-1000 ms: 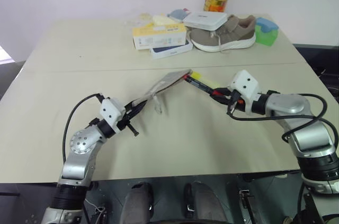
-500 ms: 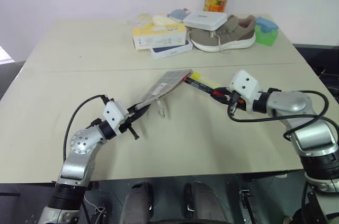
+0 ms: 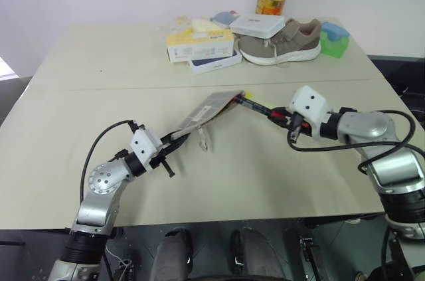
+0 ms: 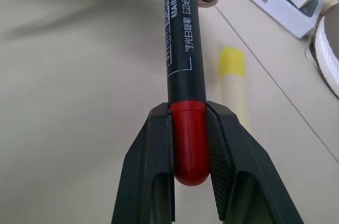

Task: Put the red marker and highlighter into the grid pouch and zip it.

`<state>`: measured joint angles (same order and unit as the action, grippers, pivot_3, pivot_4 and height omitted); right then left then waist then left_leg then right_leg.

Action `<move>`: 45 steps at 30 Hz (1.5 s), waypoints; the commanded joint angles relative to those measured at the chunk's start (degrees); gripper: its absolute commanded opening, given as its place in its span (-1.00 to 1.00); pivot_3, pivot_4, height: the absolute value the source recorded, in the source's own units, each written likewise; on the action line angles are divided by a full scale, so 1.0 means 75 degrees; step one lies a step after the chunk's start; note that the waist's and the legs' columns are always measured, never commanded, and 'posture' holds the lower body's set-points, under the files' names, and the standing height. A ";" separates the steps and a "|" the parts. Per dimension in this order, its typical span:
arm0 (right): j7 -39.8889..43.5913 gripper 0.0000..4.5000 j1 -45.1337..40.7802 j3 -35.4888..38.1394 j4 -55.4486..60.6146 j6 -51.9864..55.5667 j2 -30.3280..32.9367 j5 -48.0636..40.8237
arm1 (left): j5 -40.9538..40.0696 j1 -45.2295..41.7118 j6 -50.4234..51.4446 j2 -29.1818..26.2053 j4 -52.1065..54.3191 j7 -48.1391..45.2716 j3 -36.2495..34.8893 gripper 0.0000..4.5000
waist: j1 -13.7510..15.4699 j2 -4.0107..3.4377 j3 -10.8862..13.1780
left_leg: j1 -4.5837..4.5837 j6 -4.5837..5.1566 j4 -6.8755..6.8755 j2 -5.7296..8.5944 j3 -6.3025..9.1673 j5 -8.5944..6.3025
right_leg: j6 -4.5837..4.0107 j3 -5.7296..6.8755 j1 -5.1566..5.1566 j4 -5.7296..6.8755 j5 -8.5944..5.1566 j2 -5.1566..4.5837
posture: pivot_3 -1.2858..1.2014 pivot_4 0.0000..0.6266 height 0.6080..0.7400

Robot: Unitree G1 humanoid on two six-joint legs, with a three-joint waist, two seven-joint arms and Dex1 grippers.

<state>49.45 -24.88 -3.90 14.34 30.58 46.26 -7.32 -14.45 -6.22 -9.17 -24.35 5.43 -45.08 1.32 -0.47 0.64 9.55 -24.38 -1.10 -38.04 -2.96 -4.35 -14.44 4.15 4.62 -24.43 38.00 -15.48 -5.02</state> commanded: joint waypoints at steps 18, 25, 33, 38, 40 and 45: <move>0.1344 -0.86 -0.0767 -0.2141 0.1185 -0.1650 0.0353 0.1727 | -0.0554 -0.0749 0.0344 -0.0739 0.0199 -0.1691 0.0285 -1.00 | -0.0020 0.0000 0.0000 | 0.0001 -0.0002 -0.0004 -0.0001 0.0001 0.0001 | 0.0000 0.0000 0.0000 0.0001 -0.0001 0.0003 | 0.03 -0.52 0.76; 0.1430 -0.64 -0.0915 -0.2327 0.1206 -0.1306 -0.0060 0.1882 | -0.0554 -0.0796 0.0479 -0.0693 0.0216 -0.1835 0.0258 -1.00 | 0.0030 0.0002 0.0001 | -0.0002 -0.0005 -0.0010 0.0001 0.0001 0.0003 | 0.0000 0.0000 0.0002 0.0001 0.0000 0.0000 | 0.03 -0.52 0.76; 0.1325 0.86 -0.0817 -0.1149 0.1631 -0.0464 -0.0316 0.0753 | -0.0180 -0.0657 0.0244 -0.0683 -0.0052 -0.1454 0.0093 -1.00 | 0.0000 0.0002 0.0001 | -0.0001 -0.0004 -0.0011 0.0000 0.0003 0.0003 | 0.0000 0.0000 0.0003 0.0002 0.0000 0.0002 | 0.03 -0.52 0.76; 0.1057 0.86 -0.0888 0.0229 0.1716 0.0786 -0.0730 -0.0695 | 0.0155 -0.0622 -0.0136 -0.0626 -0.0420 -0.0845 -0.0084 -1.00 | -0.0002 0.0003 0.0001 | 0.0001 -0.0004 -0.0011 -0.0001 0.0005 0.0003 | -0.0001 0.0000 0.0006 0.0005 0.0000 0.0002 | 0.03 -0.52 0.76; 0.0806 0.86 -0.0862 0.0541 0.1392 0.0969 -0.0762 -0.0826 | 0.0255 -0.0612 -0.0269 -0.0601 -0.0578 -0.0593 -0.0171 -1.00 | 0.0000 0.0003 0.0001 | 0.0001 -0.0004 -0.0011 -0.0001 0.0005 0.0002 | -0.0001 0.0000 0.0006 0.0005 0.0001 0.0001 | 0.03 -0.52 0.76; -0.0171 0.94 -0.1040 0.0967 0.0197 0.1623 -0.1217 -0.1010 | 0.0450 -0.0395 -0.0609 -0.0623 -0.0818 -0.0236 -0.0304 -1.00 | -0.0025 0.0003 0.0000 | 0.0005 -0.0004 -0.0010 -0.0001 0.0002 0.0002 | -0.0001 0.0000 0.0008 0.0006 0.0001 0.0000 | 0.03 -0.52 0.76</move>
<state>50.37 -31.34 1.69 17.25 41.97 37.68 -14.29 -11.82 -9.42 -12.24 -28.70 -0.46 -48.07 0.59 -0.66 0.66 9.55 -24.33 -1.12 -38.11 -2.97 -4.33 -14.42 4.14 4.62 -24.37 38.05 -15.48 -5.01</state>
